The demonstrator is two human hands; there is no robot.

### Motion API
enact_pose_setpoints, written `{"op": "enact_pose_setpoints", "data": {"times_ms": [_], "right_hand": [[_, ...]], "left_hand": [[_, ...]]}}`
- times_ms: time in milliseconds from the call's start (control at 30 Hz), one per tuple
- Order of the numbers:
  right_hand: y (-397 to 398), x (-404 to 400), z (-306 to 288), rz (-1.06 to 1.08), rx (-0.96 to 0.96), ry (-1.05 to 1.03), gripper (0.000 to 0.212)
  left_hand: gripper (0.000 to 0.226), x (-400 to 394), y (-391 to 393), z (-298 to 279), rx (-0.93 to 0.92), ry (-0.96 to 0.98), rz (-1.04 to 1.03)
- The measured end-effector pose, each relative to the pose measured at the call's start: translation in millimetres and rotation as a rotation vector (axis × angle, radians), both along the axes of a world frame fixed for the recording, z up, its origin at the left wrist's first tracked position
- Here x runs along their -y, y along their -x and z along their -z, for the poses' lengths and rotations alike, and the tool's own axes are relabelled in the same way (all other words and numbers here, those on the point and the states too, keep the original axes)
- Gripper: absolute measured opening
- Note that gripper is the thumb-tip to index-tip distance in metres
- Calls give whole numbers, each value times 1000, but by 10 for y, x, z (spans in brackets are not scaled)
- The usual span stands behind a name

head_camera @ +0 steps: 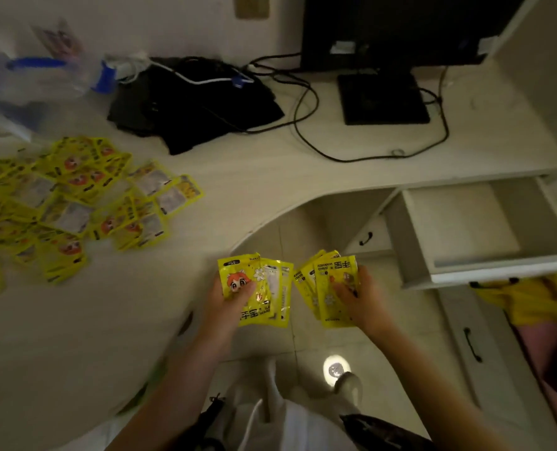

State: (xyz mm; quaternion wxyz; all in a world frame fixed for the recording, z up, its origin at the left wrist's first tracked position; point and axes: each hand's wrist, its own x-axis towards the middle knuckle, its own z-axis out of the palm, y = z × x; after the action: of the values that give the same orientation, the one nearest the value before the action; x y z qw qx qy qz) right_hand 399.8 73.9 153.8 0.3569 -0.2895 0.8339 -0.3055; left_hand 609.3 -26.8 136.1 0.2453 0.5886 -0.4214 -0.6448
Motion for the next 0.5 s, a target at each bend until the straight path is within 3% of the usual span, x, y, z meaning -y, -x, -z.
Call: {"op": "enact_pose_setpoints", "data": {"times_ms": [200, 500], "right_hand": [[912, -877, 83, 179, 46, -14, 32], [2077, -1751, 119, 265, 60, -60, 33]], "left_hand": [[7, -675, 1046, 53, 14, -43, 79], [15, -1439, 2400, 203, 10, -178, 119]]}}
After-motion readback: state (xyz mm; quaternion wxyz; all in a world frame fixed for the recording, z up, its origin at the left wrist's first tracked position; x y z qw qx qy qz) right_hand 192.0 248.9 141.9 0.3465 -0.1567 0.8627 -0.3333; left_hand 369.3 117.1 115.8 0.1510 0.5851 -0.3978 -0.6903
